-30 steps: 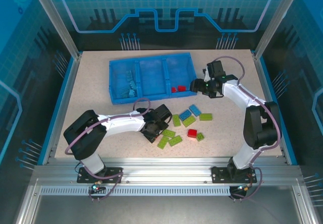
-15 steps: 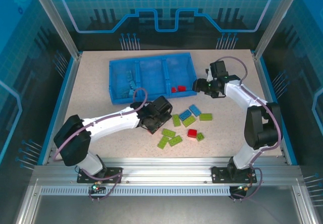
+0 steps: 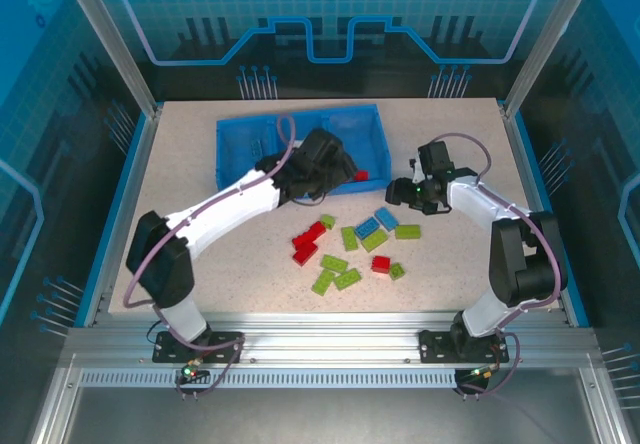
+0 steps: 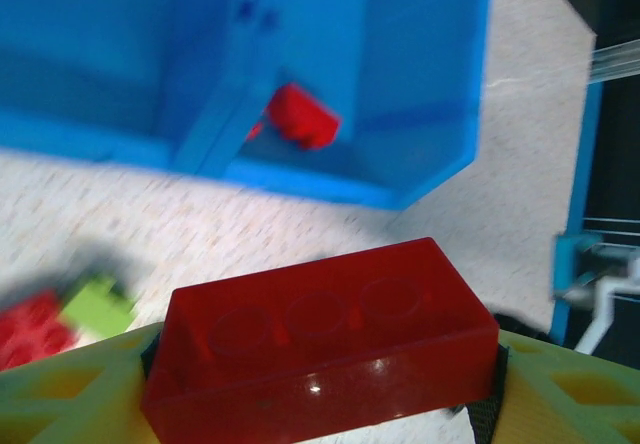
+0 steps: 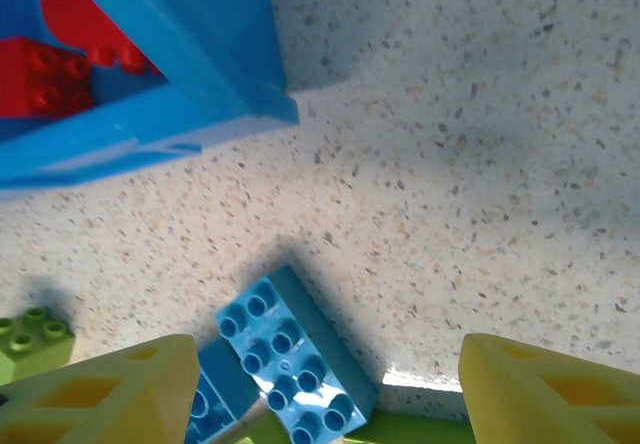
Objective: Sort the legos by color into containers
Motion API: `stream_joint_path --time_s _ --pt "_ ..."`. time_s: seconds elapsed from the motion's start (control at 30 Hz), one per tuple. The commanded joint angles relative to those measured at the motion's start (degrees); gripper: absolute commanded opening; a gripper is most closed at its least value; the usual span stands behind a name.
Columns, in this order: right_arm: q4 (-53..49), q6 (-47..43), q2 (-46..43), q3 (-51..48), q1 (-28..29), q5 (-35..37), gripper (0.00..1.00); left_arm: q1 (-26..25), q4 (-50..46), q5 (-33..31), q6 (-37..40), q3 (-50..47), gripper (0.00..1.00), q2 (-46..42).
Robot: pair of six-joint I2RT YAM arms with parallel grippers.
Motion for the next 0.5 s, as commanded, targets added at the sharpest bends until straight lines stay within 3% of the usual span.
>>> stream_joint_path --time_s 0.0,0.3,0.47 --pt "1.10 -4.47 -1.58 -0.71 1.26 0.86 0.70 2.09 1.39 5.91 8.60 6.34 0.72 6.05" --pt "-2.98 -7.91 1.73 0.86 4.63 1.76 0.65 6.96 -2.28 13.50 13.24 27.65 0.72 25.69" --pt "-5.85 -9.77 3.86 2.09 6.67 4.09 0.62 7.72 -1.45 14.02 12.95 31.25 0.72 29.09"
